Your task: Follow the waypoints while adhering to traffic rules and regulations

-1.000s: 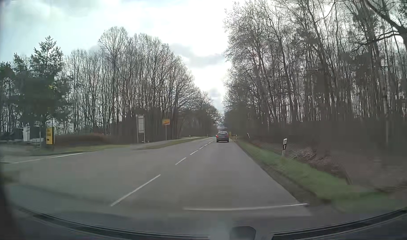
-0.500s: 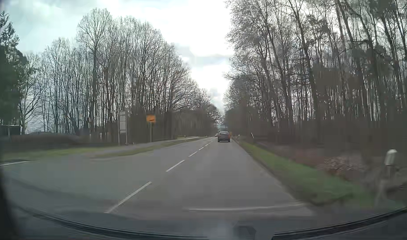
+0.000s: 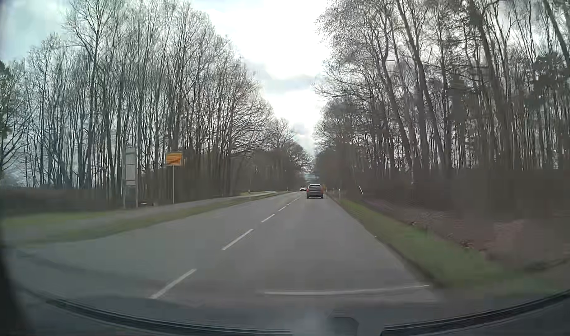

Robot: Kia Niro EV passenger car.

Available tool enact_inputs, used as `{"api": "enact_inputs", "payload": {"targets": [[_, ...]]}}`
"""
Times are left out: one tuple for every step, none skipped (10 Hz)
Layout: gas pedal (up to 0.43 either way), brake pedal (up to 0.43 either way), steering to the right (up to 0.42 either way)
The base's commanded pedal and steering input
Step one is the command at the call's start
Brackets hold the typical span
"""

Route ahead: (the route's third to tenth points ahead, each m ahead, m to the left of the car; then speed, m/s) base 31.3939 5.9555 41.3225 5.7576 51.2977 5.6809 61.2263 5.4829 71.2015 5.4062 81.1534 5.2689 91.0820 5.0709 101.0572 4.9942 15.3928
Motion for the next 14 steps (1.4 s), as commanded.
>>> {"api": "enact_inputs", "payload": {"targets": [[0.268, 0.000, 0.002], [0.268, 0.000, 0.003], [0.268, 0.000, 0.003], [0.280, 0.000, 0.003], [0.280, 0.000, 0.003], [0.287, 0.000, 0.003], [0.287, 0.000, 0.003], [0.287, 0.000, 0.004], [0.299, 0.000, 0.004], [0.299, 0.000, 0.004], [0.299, 0.000, 0.004], [0.299, 0.000, 0.003], [0.299, 0.000, 0.003], [0.299, 0.000, 0.004]]}}
